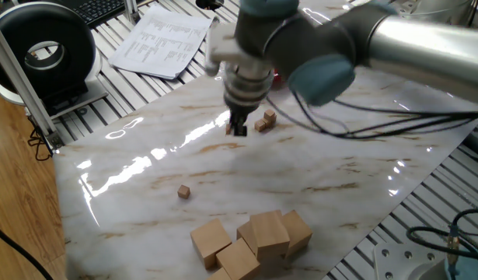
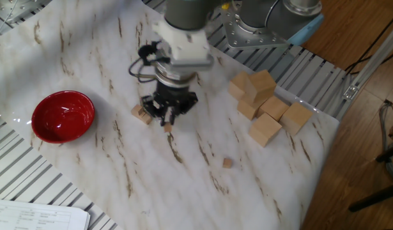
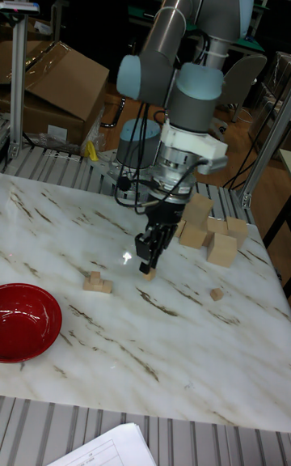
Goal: Stack the blocks into a pyramid shape
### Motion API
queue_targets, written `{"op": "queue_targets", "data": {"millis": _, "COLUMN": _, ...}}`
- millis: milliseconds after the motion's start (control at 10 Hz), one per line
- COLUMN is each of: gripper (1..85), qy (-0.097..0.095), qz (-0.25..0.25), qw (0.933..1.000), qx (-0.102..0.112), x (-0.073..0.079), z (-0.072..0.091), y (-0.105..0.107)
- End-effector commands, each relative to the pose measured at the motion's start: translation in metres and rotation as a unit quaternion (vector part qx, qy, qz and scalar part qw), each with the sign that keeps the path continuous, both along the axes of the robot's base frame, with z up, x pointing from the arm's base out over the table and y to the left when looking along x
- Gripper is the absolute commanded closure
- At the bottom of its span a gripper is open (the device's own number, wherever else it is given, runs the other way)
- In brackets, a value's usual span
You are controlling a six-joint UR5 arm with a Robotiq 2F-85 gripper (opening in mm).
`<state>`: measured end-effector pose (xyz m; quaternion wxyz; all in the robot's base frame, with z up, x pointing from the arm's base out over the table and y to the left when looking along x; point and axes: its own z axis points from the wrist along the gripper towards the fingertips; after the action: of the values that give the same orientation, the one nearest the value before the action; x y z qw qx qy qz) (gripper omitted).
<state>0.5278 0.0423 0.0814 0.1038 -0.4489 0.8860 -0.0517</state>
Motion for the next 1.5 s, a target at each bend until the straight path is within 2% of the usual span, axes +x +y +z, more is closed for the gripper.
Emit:
{"op": "queue_targets", "data": {"millis": 0, "gripper": 84.7, "qy": -0.007, "qz": 0.032, "qw": 0.9994, "qx": 0.014, "x": 0.000, "z": 0.012, "y": -0.028}}
{"op": "queue_targets", "data": {"millis": 200, "gripper": 84.7, "qy": -0.007, "qz": 0.052, "qw": 0.9986, "qx": 0.007, "x": -0.011, "z": 0.014, "y": -0.047}}
{"op": "queue_targets", "data": {"millis": 500, "gripper": 84.7, "qy": -0.013, "qz": 0.073, "qw": 0.9972, "qx": 0.010, "x": -0.025, "z": 0.011, "y": -0.067}}
{"op": "queue_targets", "data": {"millis": 600, "gripper": 84.7, "qy": -0.017, "qz": 0.085, "qw": 0.9963, "qx": 0.004, "x": -0.025, "z": 0.011, "y": -0.072}}
{"op": "queue_targets", "data": {"millis": 700, "gripper": 84.7, "qy": -0.021, "qz": 0.093, "qw": 0.9954, "qx": 0.007, "x": -0.027, "z": 0.009, "y": -0.075}}
{"op": "queue_targets", "data": {"millis": 1000, "gripper": 84.7, "qy": -0.033, "qz": 0.141, "qw": 0.9893, "qx": -0.021, "x": -0.024, "z": 0.008, "y": -0.086}}
{"op": "queue_targets", "data": {"millis": 1400, "gripper": 84.7, "qy": -0.022, "qz": 0.143, "qw": 0.9893, "qx": -0.020, "x": -0.026, "z": 0.004, "y": -0.083}}
